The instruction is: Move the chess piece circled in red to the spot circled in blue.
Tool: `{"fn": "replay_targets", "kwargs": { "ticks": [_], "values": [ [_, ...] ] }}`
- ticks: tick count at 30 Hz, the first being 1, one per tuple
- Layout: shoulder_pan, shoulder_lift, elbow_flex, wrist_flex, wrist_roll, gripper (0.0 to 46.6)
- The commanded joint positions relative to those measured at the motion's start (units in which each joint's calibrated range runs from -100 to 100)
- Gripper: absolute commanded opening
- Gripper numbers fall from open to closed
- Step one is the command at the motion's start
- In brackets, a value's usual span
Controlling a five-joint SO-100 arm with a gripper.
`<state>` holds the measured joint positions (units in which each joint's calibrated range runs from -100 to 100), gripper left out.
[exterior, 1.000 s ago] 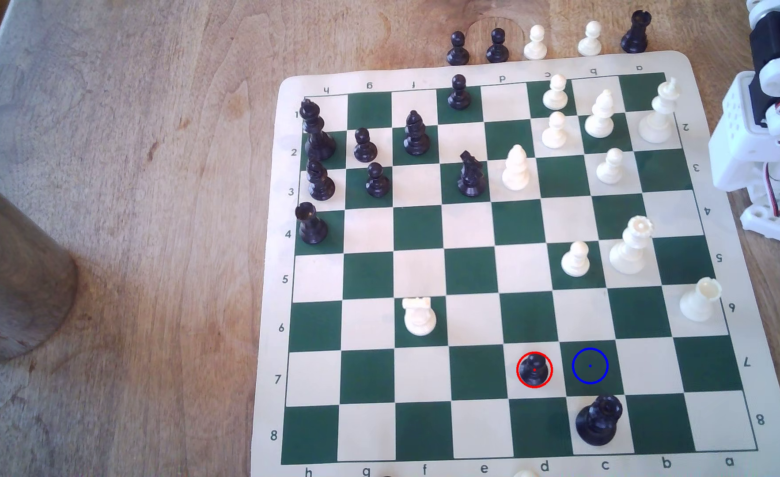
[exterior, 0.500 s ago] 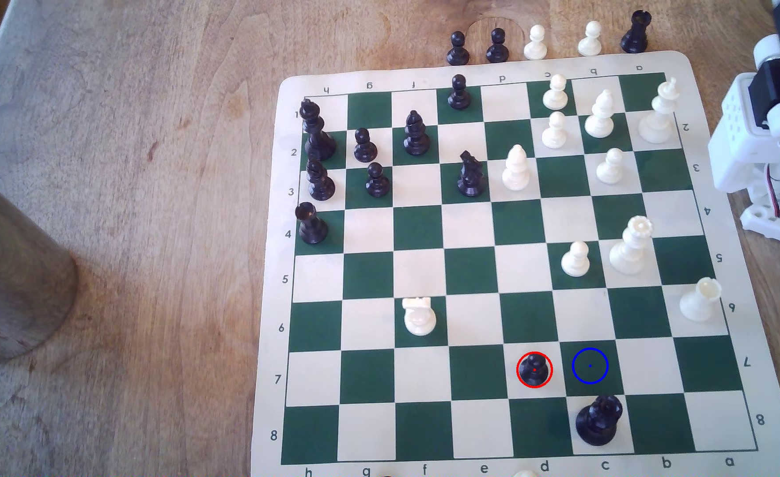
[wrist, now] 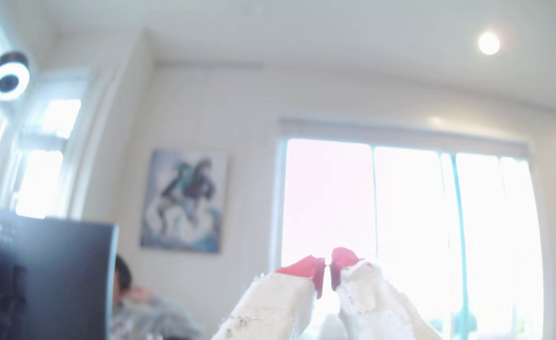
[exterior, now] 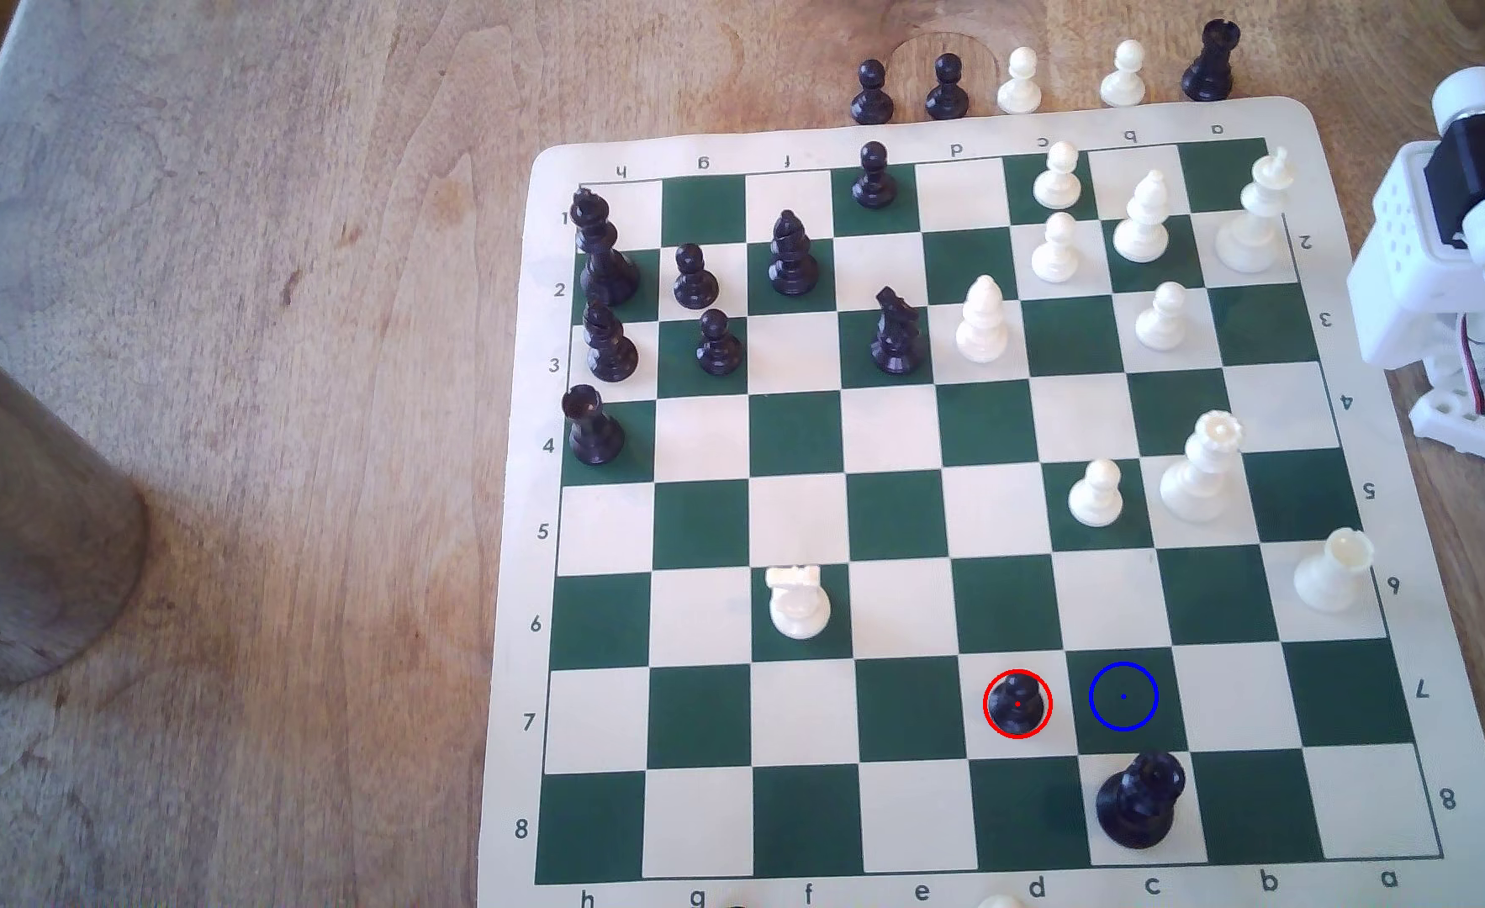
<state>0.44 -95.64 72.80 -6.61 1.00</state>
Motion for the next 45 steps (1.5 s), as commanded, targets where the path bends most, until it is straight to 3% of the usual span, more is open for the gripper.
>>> {"fn": "replay_targets", "kwargs": {
  "ticks": [1,5,7,9,10,13,14,15,23,31,35,40,45],
  "values": [
    [-0.9,1.4,-10.1,28.2,0.4,0.2],
    [-4.7,1.6,-11.3,41.1,0.9,0.2],
    [-10.3,4.6,-15.5,53.5,0.2,0.2],
    [-14.2,8.3,-18.2,60.4,-2.8,0.2],
    [-17.0,12.2,-20.1,65.5,-6.0,0.2],
    [-19.7,19.1,-21.5,70.1,-10.8,0.2],
    [-21.3,24.3,-22.6,71.1,-14.4,0.2],
    [-21.9,26.6,-23.3,71.1,-16.1,0.2],
    [-26.2,46.9,-33.2,68.4,-23.0,0.2],
    [-26.3,65.9,-48.0,70.0,-24.4,0.2],
    [-28.1,74.3,-55.7,74.5,-26.2,0.2],
    [-30.9,81.0,-57.2,76.0,-27.3,5.3],
    [-32.2,86.1,-56.7,72.7,-27.7,15.4]
  ]
}}
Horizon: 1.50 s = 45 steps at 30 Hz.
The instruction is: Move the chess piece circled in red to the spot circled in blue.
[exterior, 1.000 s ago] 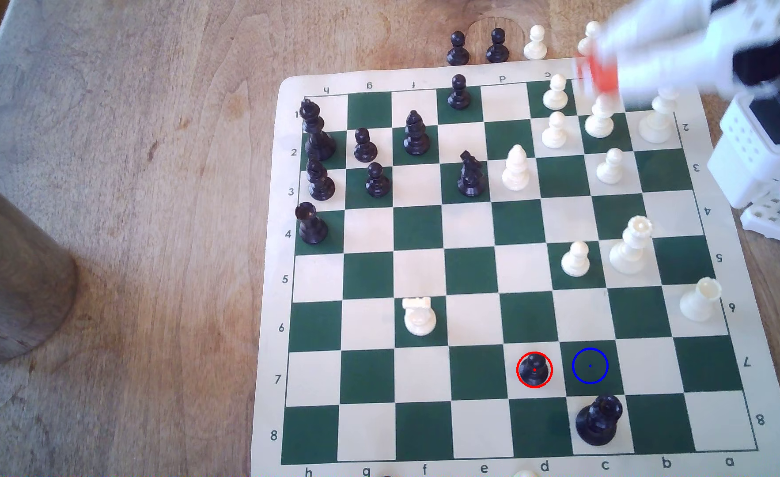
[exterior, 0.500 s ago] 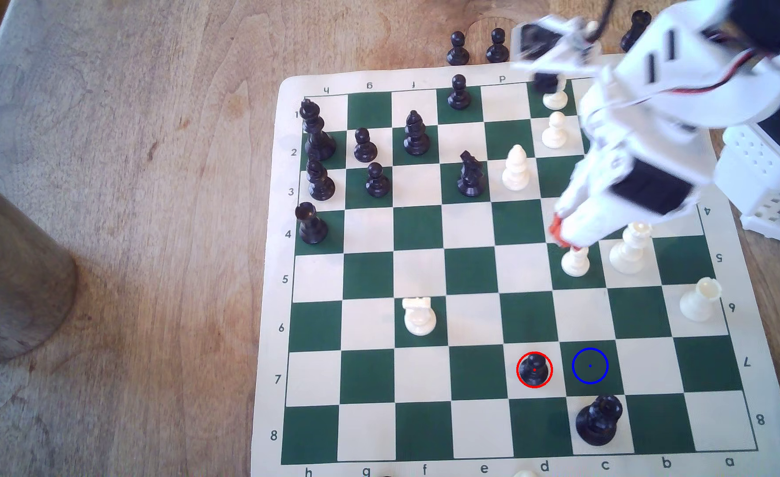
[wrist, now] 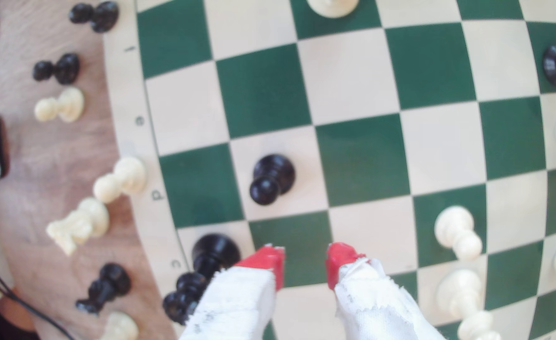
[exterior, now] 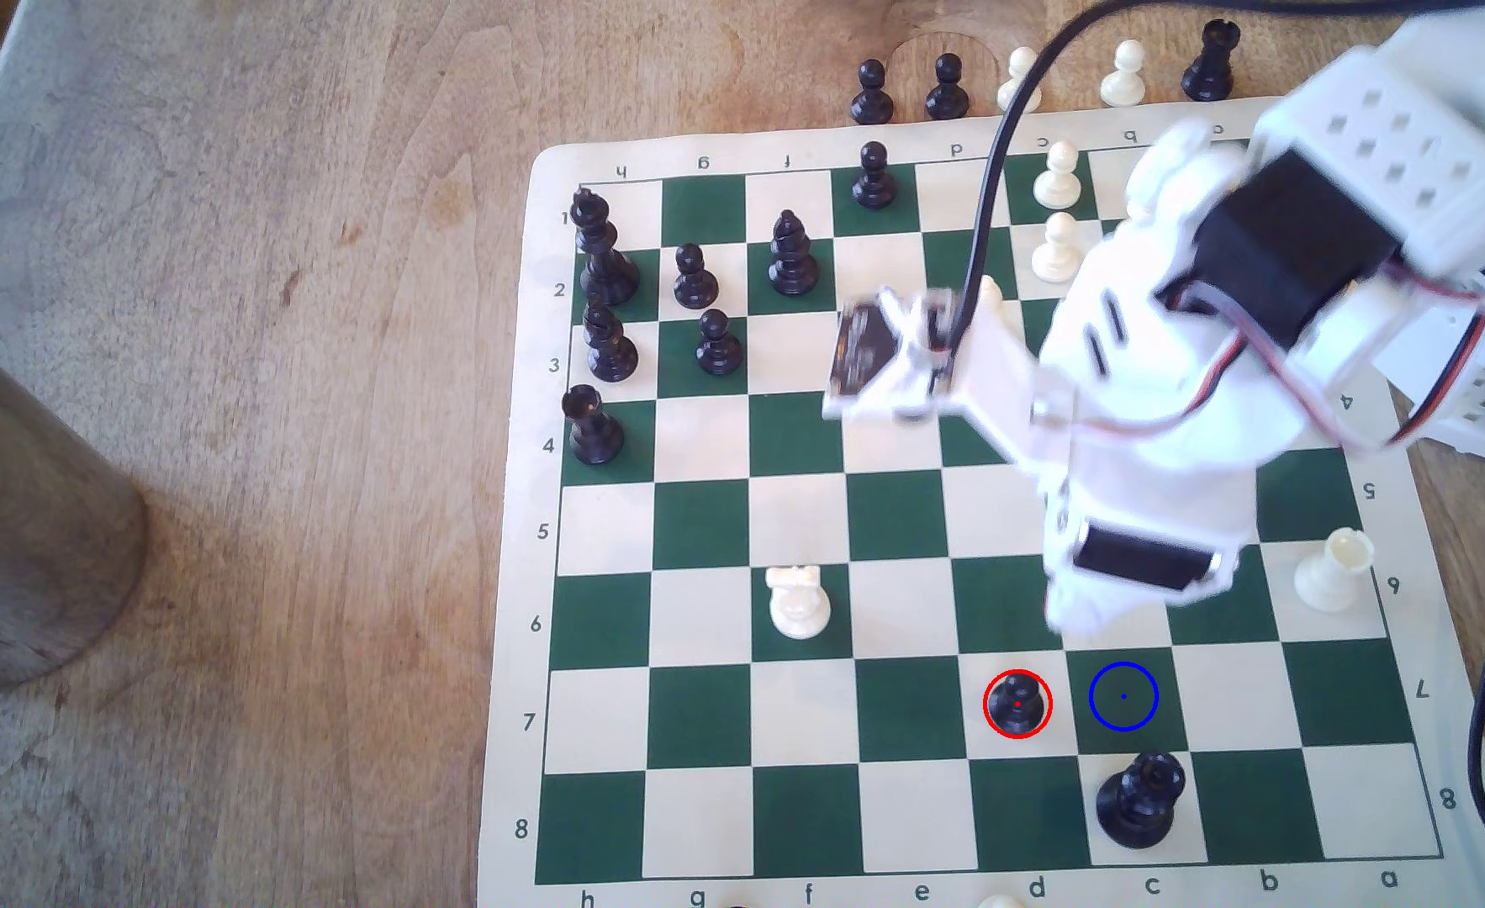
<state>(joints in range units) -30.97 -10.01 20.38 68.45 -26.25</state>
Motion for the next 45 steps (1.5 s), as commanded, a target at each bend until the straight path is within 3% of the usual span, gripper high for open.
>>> {"fn": "replay_targets", "kwargs": {
  "ticks": [1,8,18,22,35,38,45],
  "values": [
    [-0.9,0.9,-4.2,-2.8,-0.5,16.2],
    [-0.6,5.7,-4.9,-6.4,-0.6,17.2],
    [0.5,10.7,-6.8,-10.9,-0.8,9.0],
    [0.1,12.0,-8.0,-10.5,-1.1,8.0],
    [-0.2,13.6,-8.2,-9.4,-1.1,11.3],
    [-0.4,13.7,-8.1,-8.2,-0.7,13.9],
    [-1.0,13.7,-8.2,-7.8,-0.5,11.7]
  ]
}}
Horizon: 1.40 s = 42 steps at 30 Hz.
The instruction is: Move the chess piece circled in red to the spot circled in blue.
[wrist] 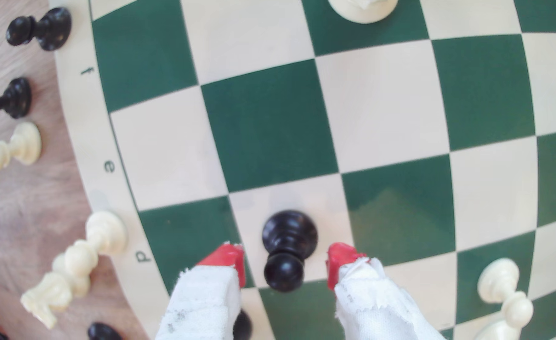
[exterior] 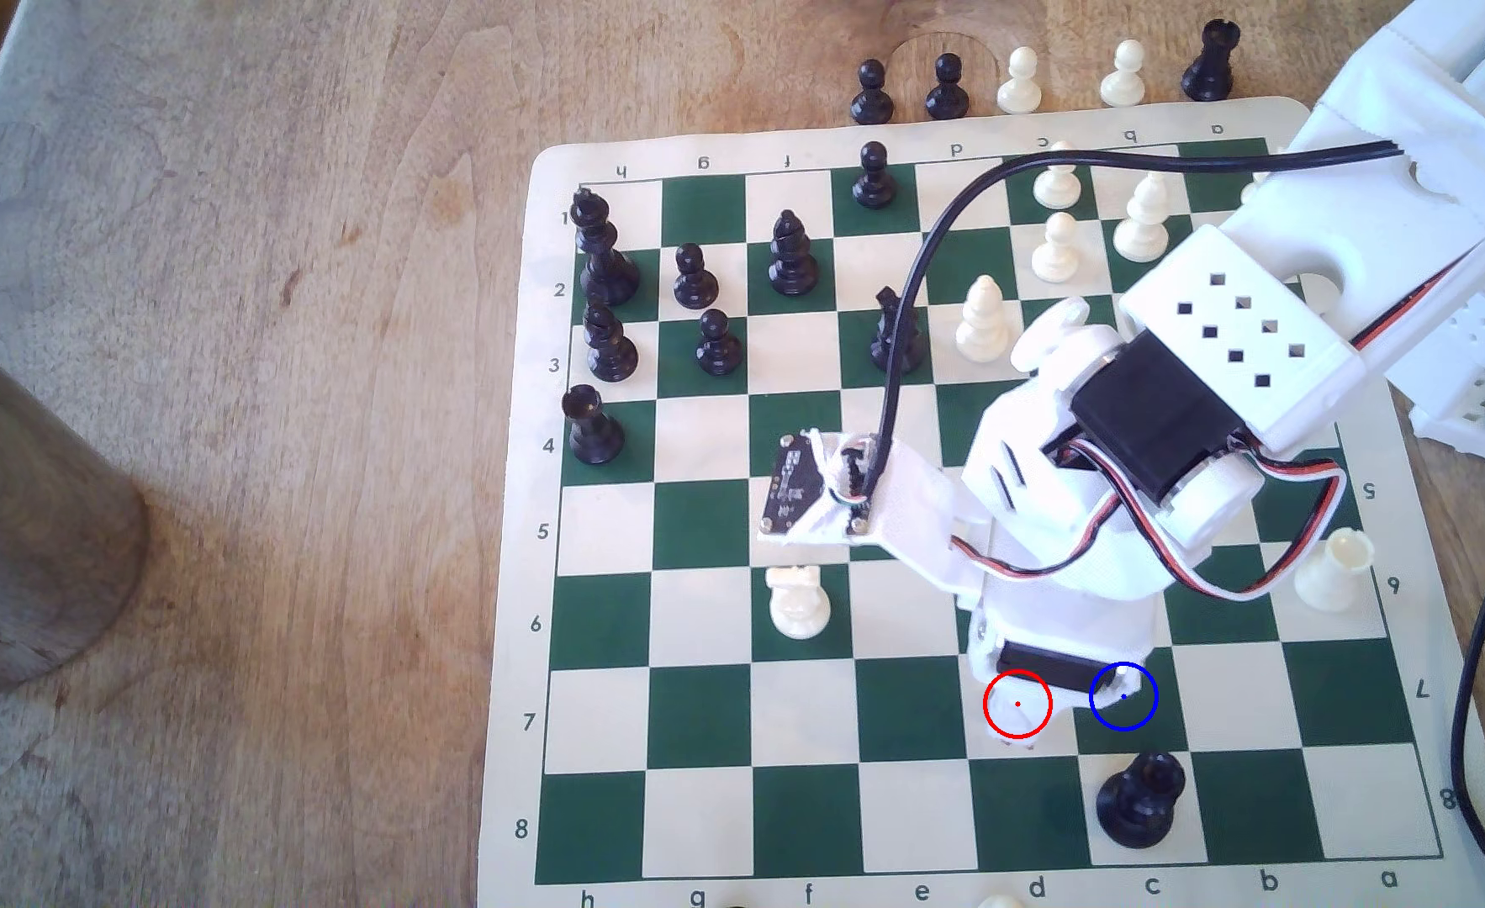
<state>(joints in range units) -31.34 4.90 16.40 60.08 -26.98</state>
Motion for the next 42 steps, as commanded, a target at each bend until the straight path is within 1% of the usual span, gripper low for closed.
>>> {"fn": "replay_targets", "kwargs": {
  "ticks": [1,3,4,5,6,7,11,15,17,20,23,26,30,34,42],
  "values": [
    [-0.7,-1.3,-4.3,0.6,0.3,10.9],
    [-0.8,-1.1,-4.3,0.6,0.3,8.0],
    [-1.0,-1.0,-4.3,0.6,0.3,4.1],
    [-1.0,-1.0,-4.3,0.6,0.3,2.0],
    [-1.0,-1.0,-4.3,0.6,0.4,0.5],
    [-1.0,-1.0,-4.3,0.6,0.5,0.3],
    [-0.8,-2.2,-4.3,1.1,1.1,0.3],
    [0.6,-12.8,-2.5,4.0,2.6,0.2],
    [2.0,-18.1,-3.0,6.2,3.0,0.2],
    [2.4,-21.8,-2.5,8.7,3.0,0.2],
    [1.8,-26.8,3.3,10.5,3.2,0.2],
    [-0.5,-29.8,11.2,10.7,3.5,0.2],
    [-3.7,-30.7,17.1,9.3,3.7,0.2],
    [-5.5,-29.2,18.2,7.2,3.1,0.2],
    [-5.8,-21.6,16.2,1.3,2.7,0.2]
  ]
}}
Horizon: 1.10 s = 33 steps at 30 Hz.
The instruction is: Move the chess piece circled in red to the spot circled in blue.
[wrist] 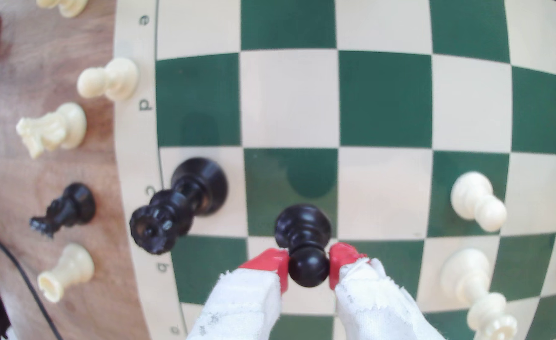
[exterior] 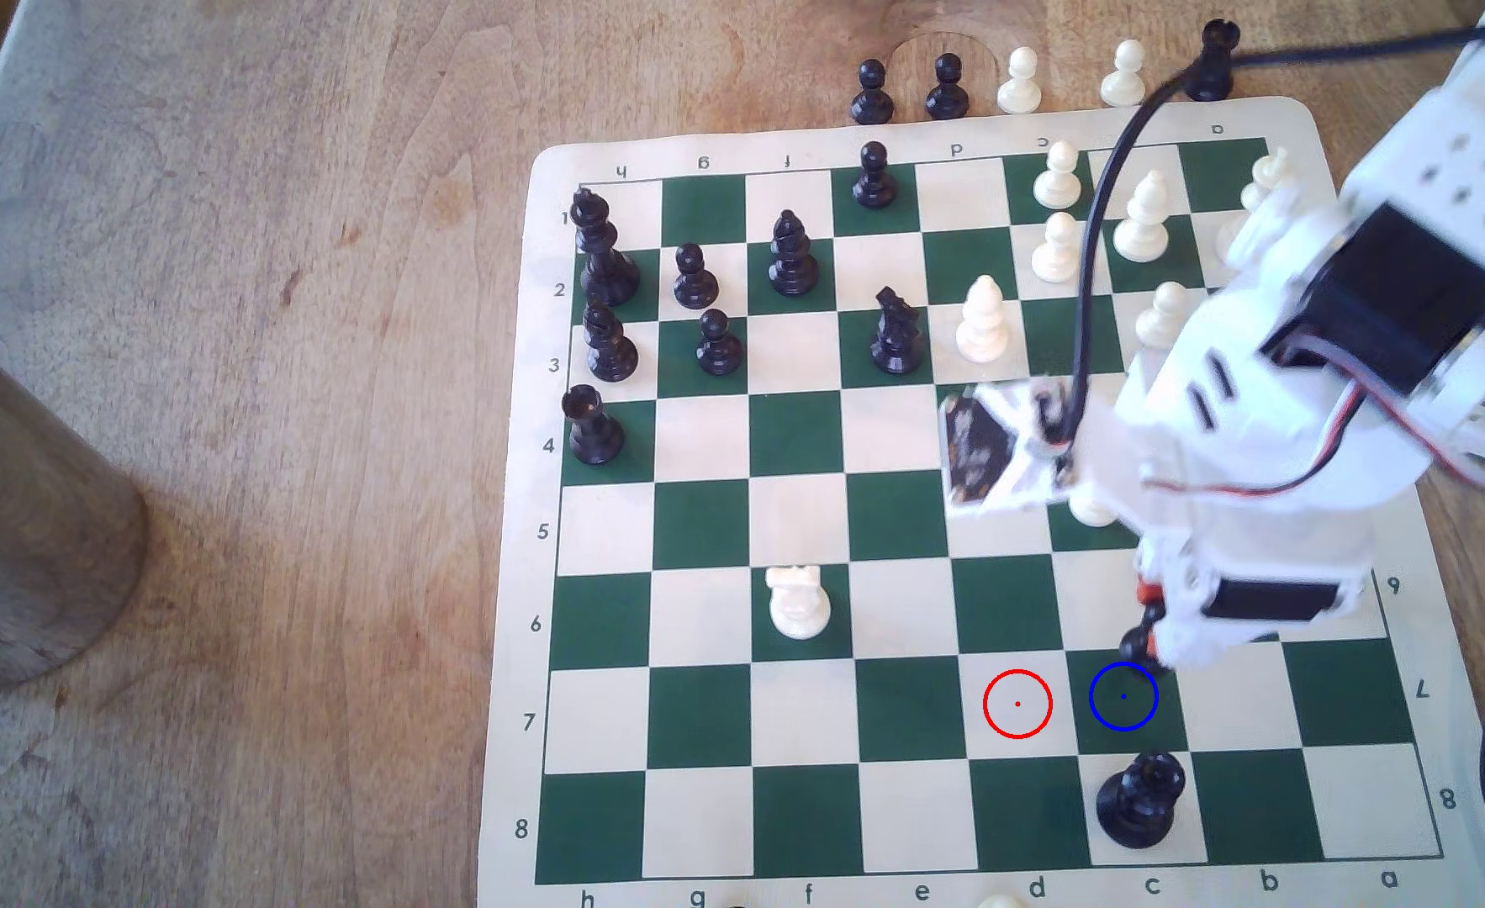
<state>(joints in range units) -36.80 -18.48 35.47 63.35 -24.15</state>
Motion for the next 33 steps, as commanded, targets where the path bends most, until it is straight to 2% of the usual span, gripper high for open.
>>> {"fn": "replay_targets", "kwargs": {
  "ticks": [1,15,25,30,31,32,33],
  "values": [
    [-0.4,3.2,-3.4,-2.4,-0.2,0.2],
    [-0.2,8.1,-6.8,-5.9,-1.8,0.3],
    [-1.0,9.1,-6.6,-5.9,-1.6,1.0],
    [-1.5,9.4,-6.2,-5.7,-1.5,6.4],
    [-1.5,9.4,-6.2,-5.7,-1.7,9.9],
    [-1.5,9.4,-6.4,-4.6,-1.9,17.0],
    [-1.5,9.5,-6.4,-4.1,-1.8,18.2]
  ]
}}
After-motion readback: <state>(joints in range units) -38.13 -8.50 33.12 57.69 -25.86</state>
